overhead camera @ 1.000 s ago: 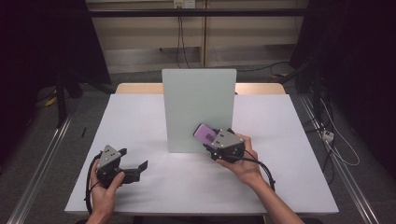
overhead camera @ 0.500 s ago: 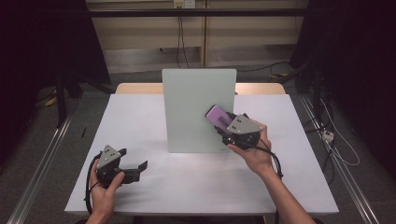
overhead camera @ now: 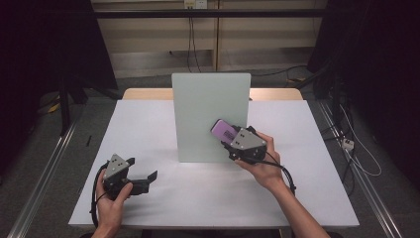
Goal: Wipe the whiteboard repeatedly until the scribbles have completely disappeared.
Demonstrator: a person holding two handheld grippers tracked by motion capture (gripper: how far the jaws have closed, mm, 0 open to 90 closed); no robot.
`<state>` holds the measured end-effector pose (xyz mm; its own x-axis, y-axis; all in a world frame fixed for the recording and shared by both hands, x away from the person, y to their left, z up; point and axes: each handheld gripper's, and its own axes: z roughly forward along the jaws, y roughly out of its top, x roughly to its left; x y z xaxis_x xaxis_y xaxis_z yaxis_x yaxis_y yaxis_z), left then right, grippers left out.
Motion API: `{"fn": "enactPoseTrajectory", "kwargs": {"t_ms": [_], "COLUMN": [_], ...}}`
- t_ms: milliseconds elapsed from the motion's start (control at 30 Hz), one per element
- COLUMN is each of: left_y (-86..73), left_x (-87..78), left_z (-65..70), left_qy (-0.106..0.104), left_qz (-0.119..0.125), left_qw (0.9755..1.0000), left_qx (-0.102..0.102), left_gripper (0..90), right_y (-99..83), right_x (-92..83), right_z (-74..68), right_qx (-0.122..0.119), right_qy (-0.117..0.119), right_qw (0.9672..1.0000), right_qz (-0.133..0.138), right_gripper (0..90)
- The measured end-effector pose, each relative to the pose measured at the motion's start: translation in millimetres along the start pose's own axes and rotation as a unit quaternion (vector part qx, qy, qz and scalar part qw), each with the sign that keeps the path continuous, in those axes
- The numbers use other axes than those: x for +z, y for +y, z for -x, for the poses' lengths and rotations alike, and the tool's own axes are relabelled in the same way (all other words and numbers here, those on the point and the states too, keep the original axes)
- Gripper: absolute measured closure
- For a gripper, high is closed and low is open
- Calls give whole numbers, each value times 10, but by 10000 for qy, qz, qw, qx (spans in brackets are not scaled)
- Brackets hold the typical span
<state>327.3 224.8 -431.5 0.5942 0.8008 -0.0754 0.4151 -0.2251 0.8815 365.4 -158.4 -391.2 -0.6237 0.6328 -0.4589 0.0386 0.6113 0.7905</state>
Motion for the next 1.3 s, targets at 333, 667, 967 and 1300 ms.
{"fn": "enactPoseTrajectory", "kwargs": {"t_ms": [333,667,967,1300], "left_y": [0,-1,-6,1], "left_x": [2,4,-1,0], "left_z": [-4,-2,-16,-13], "left_qy": [-7,-2,4,-4], "left_qz": [-3,-8,9,-5], "left_qw": [10000,10000,10000,10000], "left_qx": [-1,-16,-33,-19], "left_gripper": [49,49,48,49], "right_y": [-41,-86,-49,34], "right_x": [85,197,228,-81], "right_z": [-146,-325,-351,171], "right_qx": [13,-102,-189,336], "right_qy": [280,681,696,-112], "right_qw": [9996,9973,9972,9992], "right_qz": [-80,-247,-202,170], "right_gripper": [418,418,418,418]}}
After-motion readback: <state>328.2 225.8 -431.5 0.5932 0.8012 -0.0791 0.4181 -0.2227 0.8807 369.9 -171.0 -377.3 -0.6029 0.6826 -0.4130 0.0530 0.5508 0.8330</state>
